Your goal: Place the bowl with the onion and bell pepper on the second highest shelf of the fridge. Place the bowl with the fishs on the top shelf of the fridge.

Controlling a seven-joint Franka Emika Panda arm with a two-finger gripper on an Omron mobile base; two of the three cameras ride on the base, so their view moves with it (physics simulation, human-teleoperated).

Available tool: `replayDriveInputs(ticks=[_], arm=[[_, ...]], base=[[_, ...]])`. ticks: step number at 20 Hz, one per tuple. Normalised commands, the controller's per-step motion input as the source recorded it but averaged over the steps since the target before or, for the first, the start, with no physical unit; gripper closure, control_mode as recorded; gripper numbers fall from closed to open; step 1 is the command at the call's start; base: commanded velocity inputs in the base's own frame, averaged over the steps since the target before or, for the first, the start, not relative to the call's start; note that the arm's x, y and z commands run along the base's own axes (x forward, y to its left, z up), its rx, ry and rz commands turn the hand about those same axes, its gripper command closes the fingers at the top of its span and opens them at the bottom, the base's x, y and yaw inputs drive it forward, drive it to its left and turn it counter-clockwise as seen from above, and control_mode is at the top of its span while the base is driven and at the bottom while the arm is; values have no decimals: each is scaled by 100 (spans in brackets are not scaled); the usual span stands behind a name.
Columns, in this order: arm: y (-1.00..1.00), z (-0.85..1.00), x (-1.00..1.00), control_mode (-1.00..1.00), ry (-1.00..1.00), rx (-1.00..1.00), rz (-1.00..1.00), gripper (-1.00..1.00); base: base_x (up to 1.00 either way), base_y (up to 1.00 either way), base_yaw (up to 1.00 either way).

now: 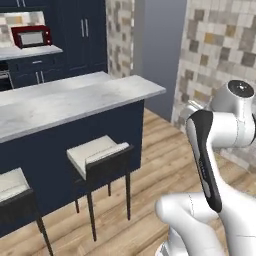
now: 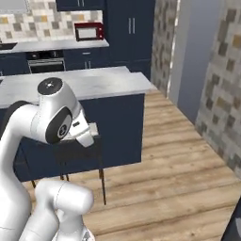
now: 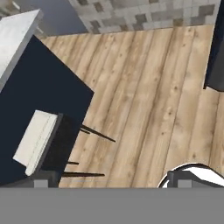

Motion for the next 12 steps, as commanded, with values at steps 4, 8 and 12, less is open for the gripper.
replayDriveInputs(ticks=[4,8,12], arm=[[0,0,0,100,0,0,0,-100],[0,0,0,100,0,0,0,-100],[0,0,0,100,0,0,0,-100]], base=[[-25,100,46],[-1,100,35],[-1,100,36]])
